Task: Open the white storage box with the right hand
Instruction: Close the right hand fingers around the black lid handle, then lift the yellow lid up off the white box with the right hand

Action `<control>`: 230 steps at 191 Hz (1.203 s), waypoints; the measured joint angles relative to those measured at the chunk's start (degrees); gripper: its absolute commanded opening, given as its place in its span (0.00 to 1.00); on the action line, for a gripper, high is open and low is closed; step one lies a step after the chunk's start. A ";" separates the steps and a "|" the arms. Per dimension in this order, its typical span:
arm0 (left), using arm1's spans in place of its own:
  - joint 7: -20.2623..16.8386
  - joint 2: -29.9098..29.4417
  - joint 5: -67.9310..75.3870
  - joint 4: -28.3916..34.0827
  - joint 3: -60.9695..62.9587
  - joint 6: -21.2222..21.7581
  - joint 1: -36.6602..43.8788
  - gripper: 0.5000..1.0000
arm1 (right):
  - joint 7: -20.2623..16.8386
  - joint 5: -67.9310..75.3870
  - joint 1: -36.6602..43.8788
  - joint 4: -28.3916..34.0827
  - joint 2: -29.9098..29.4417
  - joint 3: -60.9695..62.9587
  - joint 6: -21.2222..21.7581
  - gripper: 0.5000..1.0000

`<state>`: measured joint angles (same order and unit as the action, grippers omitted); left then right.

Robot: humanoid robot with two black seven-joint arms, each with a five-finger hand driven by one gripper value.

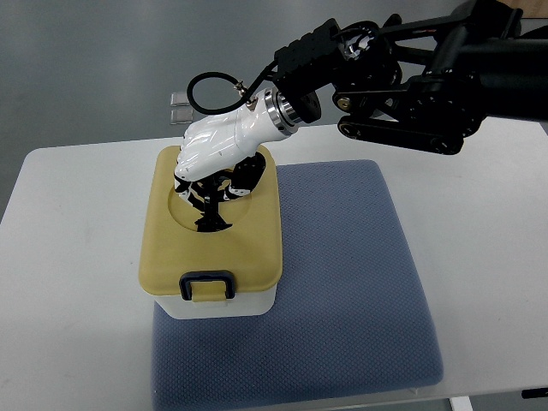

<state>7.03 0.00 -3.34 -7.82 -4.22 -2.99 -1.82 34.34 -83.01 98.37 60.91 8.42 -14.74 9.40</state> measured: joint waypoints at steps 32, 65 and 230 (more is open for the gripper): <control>0.00 0.00 0.00 0.00 0.00 0.00 0.00 1.00 | 0.36 0.60 0.24 0.00 0.35 0.54 0.00 0.00; 0.00 0.00 0.00 0.00 0.00 0.00 0.00 1.00 | 0.62 0.80 0.81 -0.01 0.44 3.74 0.73 0.00; 0.00 0.00 0.00 0.00 0.00 0.00 -0.01 1.00 | 0.66 0.73 -18.71 -7.34 27.47 17.62 -7.28 0.00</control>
<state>7.03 0.00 -3.34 -7.82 -4.22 -2.99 -1.84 35.00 -82.28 79.65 53.57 35.89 2.88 2.12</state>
